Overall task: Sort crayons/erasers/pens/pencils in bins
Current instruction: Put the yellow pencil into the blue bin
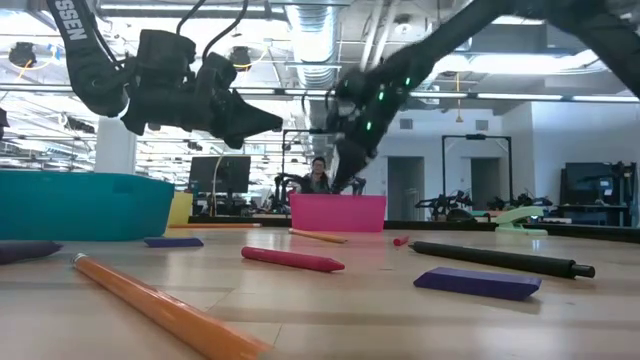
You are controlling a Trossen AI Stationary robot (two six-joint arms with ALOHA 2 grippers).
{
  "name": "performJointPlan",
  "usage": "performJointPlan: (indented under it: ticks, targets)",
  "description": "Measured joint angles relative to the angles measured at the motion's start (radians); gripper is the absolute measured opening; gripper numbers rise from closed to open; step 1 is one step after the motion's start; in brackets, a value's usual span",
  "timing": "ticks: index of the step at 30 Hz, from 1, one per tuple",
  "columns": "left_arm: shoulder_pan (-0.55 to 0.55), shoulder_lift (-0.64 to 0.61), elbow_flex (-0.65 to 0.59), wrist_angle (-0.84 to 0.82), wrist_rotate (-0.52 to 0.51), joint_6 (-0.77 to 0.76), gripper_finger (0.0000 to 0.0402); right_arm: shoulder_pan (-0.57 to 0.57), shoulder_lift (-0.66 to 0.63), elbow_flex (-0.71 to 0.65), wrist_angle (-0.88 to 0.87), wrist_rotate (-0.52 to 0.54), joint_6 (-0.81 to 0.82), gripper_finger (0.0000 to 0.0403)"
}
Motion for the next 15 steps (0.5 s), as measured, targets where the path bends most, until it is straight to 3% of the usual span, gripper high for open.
performJointPlan:
  ticks: [5,9,15]
  targets:
    - [0.0,0.0,0.0,-0.022,0.0,0.013,0.0,0.035,-0.139,-0.051,0.01,0.001,-0.037,0.0089]
    - [0.0,0.0,0.0,-0.034,0.0,0.013,0.0,0.048,-0.248,-0.214,0.135,-0.033,-0.015,0.0016]
    - [-0.001,0.0,0.0,-0.084,0.007,0.003,0.0,0.073,-0.397,-0.535,0.404,-0.046,0.092,0.0018]
